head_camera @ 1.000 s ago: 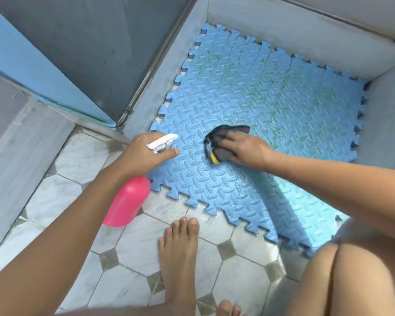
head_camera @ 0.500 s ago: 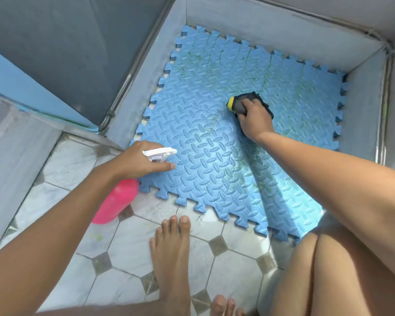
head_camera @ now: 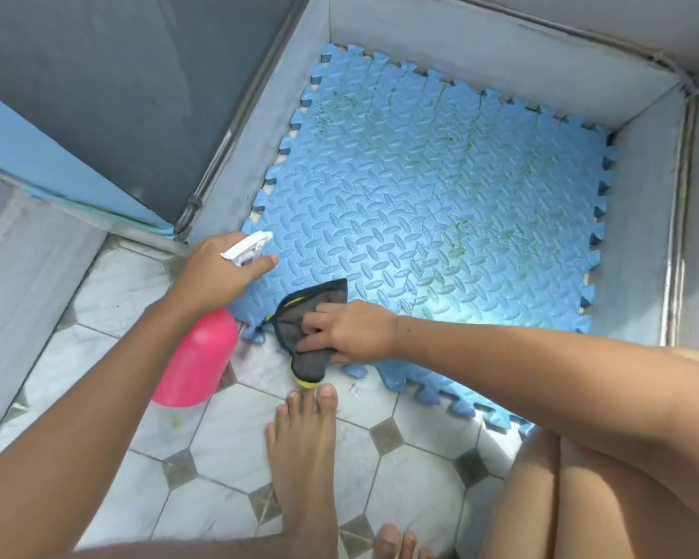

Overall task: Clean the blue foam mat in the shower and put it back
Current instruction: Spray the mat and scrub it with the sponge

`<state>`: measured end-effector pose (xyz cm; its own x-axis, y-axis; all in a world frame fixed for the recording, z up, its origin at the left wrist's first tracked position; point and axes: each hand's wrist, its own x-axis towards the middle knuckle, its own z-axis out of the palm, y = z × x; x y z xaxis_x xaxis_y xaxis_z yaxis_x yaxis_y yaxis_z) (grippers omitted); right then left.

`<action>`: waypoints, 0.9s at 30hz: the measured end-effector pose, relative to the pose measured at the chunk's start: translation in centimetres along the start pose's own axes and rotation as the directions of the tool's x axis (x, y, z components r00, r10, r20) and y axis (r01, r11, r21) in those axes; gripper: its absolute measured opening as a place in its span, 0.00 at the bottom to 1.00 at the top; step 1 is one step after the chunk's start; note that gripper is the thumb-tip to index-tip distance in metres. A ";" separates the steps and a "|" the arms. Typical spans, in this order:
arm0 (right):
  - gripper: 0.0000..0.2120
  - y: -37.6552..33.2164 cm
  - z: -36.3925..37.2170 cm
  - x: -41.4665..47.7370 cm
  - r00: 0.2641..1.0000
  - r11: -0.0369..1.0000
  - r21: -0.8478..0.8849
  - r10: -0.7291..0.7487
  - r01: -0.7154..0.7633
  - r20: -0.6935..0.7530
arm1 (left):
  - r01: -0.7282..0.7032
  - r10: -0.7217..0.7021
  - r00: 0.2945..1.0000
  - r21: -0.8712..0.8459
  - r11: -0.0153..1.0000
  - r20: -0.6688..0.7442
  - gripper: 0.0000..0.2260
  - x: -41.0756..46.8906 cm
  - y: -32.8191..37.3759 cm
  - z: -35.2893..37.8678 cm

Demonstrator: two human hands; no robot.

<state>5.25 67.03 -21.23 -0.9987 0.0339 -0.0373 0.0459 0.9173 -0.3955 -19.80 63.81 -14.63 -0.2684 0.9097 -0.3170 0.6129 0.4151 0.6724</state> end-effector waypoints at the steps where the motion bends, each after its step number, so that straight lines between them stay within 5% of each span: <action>1: 0.16 0.9 -0.4 -0.2 1.000 1.000 0.001 0.006 -0.006 -0.025 | 0.001 -0.001 1.000 -0.007 1.000 0.009 0.23 0.0 0.2 0.0; 4: 0.18 6.2 -2.7 -1.4 0.913 0.932 0.045 0.361 -0.359 -0.189 | 0.029 -0.028 0.999 -0.061 0.998 0.020 0.14 -0.1 0.8 0.0; 6: 0.19 10.5 -4.8 -3.4 0.676 0.722 0.122 0.684 -0.681 -0.275 | 0.046 -0.043 0.998 -0.080 0.996 0.044 0.12 -0.3 1.1 0.0; 8: 0.18 13.6 -5.8 -5.1 0.440 0.506 0.218 0.850 -0.834 -0.291 | 0.053 -0.047 0.997 -0.087 0.995 0.067 0.11 -0.5 1.2 -0.2; 10: 0.19 14.1 -6.0 -5.0 0.359 0.425 0.231 0.890 -0.875 -0.281 | 0.067 -0.060 0.995 -0.088 0.994 0.077 0.12 -0.6 1.2 -0.4; 12: 0.23 12.2 -5.5 -3.2 0.415 0.466 0.181 0.872 -0.866 -0.261 | 0.084 -0.078 0.995 -0.088 0.993 0.069 0.14 -0.6 1.1 -0.7; 14: 0.26 9.1 -4.6 -1.2 0.594 0.628 0.117 0.771 -0.769 -0.230 | 0.096 -0.091 0.994 -0.083 0.992 0.063 0.15 -0.5 1.1 -0.8; 16: 0.27 5.6 -3.3 0.3 0.793 0.804 0.043 0.593 -0.593 -0.139 | 0.095 -0.090 0.994 -0.067 0.993 0.068 0.14 -0.5 1.3 -0.7; 19: 0.25 1.8 -2.0 -0.1 0.961 0.962 0.017 0.273 -0.274 0.033 | 0.076 -0.071 0.990 -0.039 0.996 0.121 0.15 -0.4 2.0 -0.4; 23: 0.21 2.6 -3.1 -5.2 0.944 0.990 0.080 -0.136 0.117 0.300 | 0.032 -0.021 0.976 -0.045 0.998 0.219 0.15 0.4 4.4 0.3; 25: 0.22 5.2 -4.6 -8.8 0.943 0.996 0.093 -0.019 -0.013 0.332 | 0.006 0.003 0.967 -0.033 0.999 0.257 0.16 0.9 6.0 0.9; 27: 0.22 8.1 -6.3 -12.9 0.926 0.951 0.077 0.270 -0.299 0.265 | -0.044 0.047 0.946 -0.017 0.999 0.319 0.16 1.3 7.6 1.7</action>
<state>18.40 76.49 -18.19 -0.9068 0.1739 -0.3840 0.3441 0.8316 -0.4360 -14.23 68.09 -11.11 0.0122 0.8762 -0.4818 0.6112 0.3748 0.6971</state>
